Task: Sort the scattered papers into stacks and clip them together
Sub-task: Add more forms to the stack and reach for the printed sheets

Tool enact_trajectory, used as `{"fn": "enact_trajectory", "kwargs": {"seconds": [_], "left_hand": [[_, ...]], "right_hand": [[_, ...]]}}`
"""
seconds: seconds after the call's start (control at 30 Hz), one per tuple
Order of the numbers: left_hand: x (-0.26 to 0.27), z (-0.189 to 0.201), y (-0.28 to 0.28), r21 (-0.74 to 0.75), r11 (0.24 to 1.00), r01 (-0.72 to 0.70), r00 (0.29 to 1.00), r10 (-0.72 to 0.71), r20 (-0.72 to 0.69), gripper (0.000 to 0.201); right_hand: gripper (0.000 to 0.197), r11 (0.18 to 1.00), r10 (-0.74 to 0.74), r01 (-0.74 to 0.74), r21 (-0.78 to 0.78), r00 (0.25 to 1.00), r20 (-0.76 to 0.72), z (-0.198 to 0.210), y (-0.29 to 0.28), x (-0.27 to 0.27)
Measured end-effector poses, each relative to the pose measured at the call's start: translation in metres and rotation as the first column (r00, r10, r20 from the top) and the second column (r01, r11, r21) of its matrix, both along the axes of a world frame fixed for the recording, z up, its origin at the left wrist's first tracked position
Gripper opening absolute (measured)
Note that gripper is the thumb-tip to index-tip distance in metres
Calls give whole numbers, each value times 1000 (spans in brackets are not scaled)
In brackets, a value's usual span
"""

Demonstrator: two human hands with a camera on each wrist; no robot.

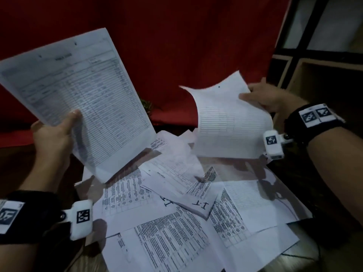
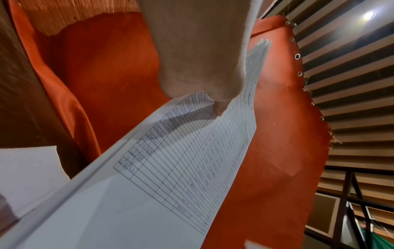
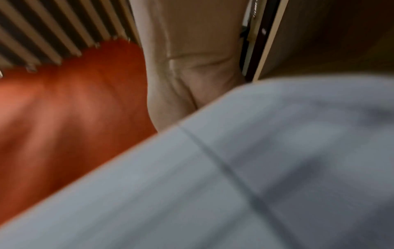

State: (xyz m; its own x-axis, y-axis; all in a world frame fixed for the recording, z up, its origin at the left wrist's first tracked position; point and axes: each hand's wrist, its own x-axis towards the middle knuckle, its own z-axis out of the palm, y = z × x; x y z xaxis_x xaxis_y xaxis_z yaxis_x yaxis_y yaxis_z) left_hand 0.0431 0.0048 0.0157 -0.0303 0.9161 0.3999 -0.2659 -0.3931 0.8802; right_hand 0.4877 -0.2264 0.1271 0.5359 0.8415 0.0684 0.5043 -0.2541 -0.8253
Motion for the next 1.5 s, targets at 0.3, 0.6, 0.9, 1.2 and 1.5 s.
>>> {"fn": "enact_trajectory", "kwargs": {"seconds": [0.3, 0.6, 0.9, 1.2, 1.5], "left_hand": [[31, -2, -13, 40, 994, 105, 994, -107, 35, 35], [65, -3, -25, 31, 975, 218, 973, -215, -83, 15], [72, -11, -34, 38, 961, 273, 954, -265, -138, 19], [58, -6, -20, 44, 993, 109, 994, -109, -18, 16], [59, 8, -25, 60, 973, 223, 967, -213, -136, 21]], "right_hand": [[33, 790, -83, 296, -537, 919, 386, -160, -54, 67], [53, 764, -197, 430, -481, 866, 460, -186, -55, 45], [50, 760, -279, 415, -501, 904, 325, -188, -57, 49], [18, 987, 80, -59, -147, 986, 147, -96, -42, -4], [36, 862, 413, -379, 338, 910, -32, -2, 13, -112]]}}
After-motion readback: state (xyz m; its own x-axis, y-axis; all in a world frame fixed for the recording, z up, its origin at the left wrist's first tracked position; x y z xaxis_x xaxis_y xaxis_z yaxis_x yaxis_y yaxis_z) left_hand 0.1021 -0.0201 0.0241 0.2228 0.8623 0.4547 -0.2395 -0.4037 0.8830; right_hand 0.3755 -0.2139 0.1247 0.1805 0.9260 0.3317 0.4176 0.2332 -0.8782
